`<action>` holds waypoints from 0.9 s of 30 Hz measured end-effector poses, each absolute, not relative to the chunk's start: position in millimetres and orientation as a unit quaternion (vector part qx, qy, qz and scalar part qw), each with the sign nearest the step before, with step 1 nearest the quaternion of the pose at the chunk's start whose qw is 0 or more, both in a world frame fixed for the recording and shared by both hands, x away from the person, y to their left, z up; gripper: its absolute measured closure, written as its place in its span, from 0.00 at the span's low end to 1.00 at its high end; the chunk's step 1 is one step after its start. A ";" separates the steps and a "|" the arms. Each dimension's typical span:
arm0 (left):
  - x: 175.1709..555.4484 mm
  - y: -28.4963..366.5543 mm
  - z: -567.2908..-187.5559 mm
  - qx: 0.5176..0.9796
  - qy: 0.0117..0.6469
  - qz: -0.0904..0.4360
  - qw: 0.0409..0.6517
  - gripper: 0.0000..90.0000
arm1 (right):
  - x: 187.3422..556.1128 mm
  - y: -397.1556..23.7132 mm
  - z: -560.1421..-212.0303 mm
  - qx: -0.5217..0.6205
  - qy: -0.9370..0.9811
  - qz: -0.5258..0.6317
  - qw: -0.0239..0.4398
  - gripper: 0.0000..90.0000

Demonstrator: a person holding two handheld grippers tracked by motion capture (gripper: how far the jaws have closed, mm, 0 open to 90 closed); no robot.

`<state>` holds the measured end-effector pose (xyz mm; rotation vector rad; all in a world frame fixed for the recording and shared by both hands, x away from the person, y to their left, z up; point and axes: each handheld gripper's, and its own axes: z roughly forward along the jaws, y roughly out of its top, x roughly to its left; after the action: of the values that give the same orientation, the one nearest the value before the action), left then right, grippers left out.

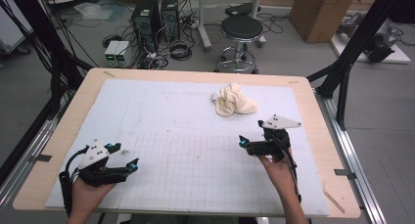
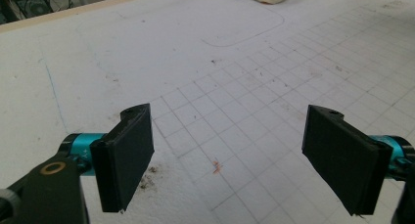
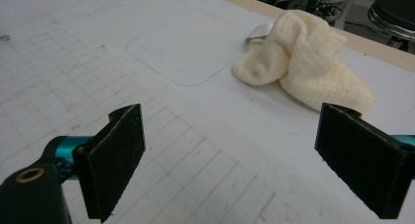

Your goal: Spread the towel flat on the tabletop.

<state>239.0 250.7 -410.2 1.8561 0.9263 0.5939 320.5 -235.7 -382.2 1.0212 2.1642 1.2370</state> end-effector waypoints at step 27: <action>241.3 254.4 -409.5 0.754 0.382 0.240 0.478 0.22 | 441.3 -199.8 -351.0 0.409 0.780 0.405 0.246 0.24</action>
<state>241.3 254.4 -409.5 1.8405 0.9319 0.5862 441.3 -199.8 -351.0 1.1149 2.1287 1.1046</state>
